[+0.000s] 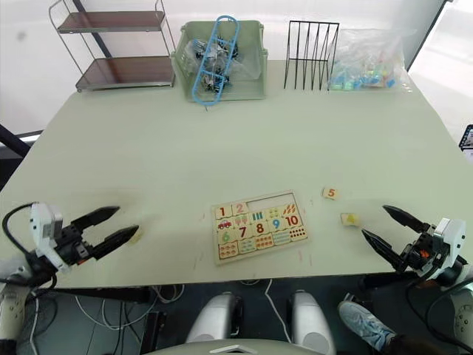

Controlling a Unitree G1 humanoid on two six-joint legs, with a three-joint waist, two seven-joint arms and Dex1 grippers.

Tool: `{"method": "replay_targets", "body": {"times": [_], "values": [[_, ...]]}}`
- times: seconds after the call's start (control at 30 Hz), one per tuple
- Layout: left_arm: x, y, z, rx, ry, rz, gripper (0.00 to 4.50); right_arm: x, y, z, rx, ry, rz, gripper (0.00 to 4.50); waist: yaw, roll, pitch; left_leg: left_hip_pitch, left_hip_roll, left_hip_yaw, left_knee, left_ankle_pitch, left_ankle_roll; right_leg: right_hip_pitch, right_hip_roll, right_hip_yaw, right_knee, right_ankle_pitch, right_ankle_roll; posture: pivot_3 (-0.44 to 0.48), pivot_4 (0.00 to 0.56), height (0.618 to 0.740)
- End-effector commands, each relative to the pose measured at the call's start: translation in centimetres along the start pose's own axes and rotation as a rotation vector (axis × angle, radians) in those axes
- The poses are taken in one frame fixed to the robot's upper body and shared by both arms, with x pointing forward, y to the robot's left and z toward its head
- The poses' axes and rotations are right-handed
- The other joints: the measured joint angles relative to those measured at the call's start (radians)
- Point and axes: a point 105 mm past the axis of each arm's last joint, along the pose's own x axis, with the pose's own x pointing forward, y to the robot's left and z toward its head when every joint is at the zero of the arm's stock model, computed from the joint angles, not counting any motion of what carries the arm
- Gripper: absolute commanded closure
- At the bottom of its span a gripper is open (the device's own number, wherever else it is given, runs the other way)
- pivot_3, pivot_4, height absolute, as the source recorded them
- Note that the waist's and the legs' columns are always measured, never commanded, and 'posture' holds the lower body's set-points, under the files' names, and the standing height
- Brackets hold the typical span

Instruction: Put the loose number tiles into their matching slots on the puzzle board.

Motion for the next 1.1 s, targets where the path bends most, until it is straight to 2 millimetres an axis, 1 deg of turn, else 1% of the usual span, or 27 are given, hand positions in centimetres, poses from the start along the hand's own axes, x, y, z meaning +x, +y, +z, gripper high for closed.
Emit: {"method": "replay_targets", "body": {"times": [0.03, 0.2, 0.3, 0.43, 0.6, 1.1], "values": [[-1.3, -0.1, 0.4, -0.001, -0.048, 0.048, 0.02, -0.7, -0.6, 0.8, -0.042, -0.006, -0.016, 0.00, 0.002, 0.000, 0.000, 0.000, 0.000, 0.000, 0.000, 0.000, 0.000, 0.000, 0.000, 0.000, 0.000, 0.000, 0.000, 0.000, 0.150, 0.740], [-2.4, -1.0, -0.9, -0.037, -0.057, 0.125, 0.02, -1.1, 0.2, 0.0, -0.018, -0.004, -0.015, 0.00, 0.006, -0.001, -0.001, 0.000, 0.000, 0.000, 0.000, 0.000, 0.000, 0.000, 0.000, 0.000, 0.000, 0.000, 0.000, 0.000, 0.150, 0.740], [-2.6, -1.6, -1.6, -0.035, -0.051, 0.144, 0.02, -1.6, 0.6, -0.4, -0.020, 0.015, -0.016, 0.00, 0.004, -0.001, -0.001, 0.000, 0.000, 0.000, 0.000, 0.000, 0.000, 0.000, 0.000, 0.000, 0.000, 0.000, 0.000, 0.000, 0.150, 0.740], [-2.6, -1.9, -1.9, -0.017, -0.058, 0.171, 0.02, -2.1, 0.7, -0.7, -0.031, 0.031, -0.048, 0.00, 0.004, -0.001, -0.001, 0.000, 0.000, 0.000, 0.000, 0.000, 0.000, 0.000, 0.000, 0.000, 0.000, -0.003, 0.003, 0.000, 0.150, 0.740], [-2.3, -2.1, -2.0, -0.021, -0.066, 0.178, 0.02, -2.4, 0.8, -1.1, -0.036, 0.064, -0.064, 0.00, 0.004, -0.001, -0.001, 0.000, 0.000, 0.000, 0.000, 0.000, 0.000, 0.000, 0.000, 0.000, 0.000, -0.003, 0.003, 0.000, 0.150, 0.740], [-2.1, -0.8, -1.9, -0.002, -0.045, 0.163, 0.02, -2.5, 1.2, -1.2, -0.024, 0.057, -0.083, 0.00, 0.004, -0.001, -0.001, 0.000, 0.000, 0.000, 0.000, 0.000, 0.000, 0.000, 0.000, 0.000, 0.000, -0.003, 0.003, 0.000, 0.150, 0.740]]}}
